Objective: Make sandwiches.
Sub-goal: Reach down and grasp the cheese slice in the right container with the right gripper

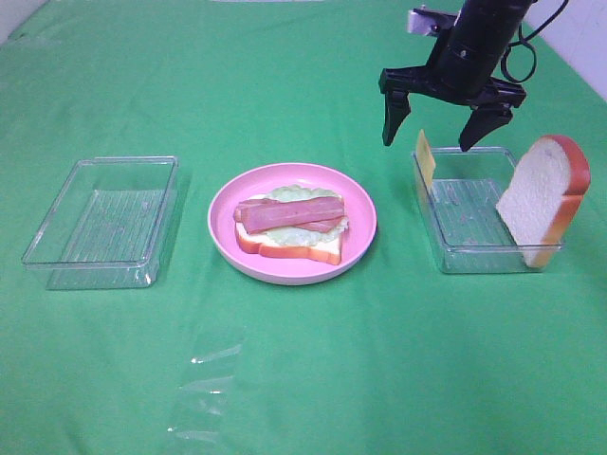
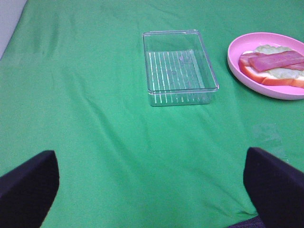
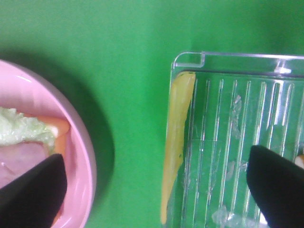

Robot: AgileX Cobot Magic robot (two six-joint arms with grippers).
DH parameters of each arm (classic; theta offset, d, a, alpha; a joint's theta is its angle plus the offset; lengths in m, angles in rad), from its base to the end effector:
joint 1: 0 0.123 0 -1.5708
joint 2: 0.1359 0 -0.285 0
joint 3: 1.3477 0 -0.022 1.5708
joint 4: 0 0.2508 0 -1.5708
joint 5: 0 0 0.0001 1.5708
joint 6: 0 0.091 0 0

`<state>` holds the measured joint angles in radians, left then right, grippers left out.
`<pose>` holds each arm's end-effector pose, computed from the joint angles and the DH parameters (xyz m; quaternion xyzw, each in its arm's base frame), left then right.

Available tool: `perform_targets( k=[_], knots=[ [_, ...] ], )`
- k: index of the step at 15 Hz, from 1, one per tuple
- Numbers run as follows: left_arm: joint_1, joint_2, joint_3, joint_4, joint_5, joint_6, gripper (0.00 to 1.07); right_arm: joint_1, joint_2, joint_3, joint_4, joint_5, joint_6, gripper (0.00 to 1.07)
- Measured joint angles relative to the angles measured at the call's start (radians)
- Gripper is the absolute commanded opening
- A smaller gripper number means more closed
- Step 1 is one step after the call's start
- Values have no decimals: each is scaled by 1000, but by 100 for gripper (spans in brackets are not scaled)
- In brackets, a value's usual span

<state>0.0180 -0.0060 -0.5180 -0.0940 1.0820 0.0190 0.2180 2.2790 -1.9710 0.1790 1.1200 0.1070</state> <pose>-0.0088 -0.0077 0.2808 0.0033 0.8516 -0.0372 0.5229 0.4689 0.1188 0.1915 -0.0255 0.9895 0.1018 0.0991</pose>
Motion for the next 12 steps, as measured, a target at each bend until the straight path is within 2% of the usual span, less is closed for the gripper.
perform_targets(
  k=[6, 11, 12],
  knots=[
    [0, 0, 0, 0, 0, 0, 98, -2, 61, -5, 1, -9, 0, 92],
    [0, 0, 0, 0, 0, 0, 98, -2, 61, -5, 1, -9, 2, 66],
    [0, 0, 0, 0, 0, 0, 98, -2, 61, -5, 1, -8, 13, 56]
  ],
)
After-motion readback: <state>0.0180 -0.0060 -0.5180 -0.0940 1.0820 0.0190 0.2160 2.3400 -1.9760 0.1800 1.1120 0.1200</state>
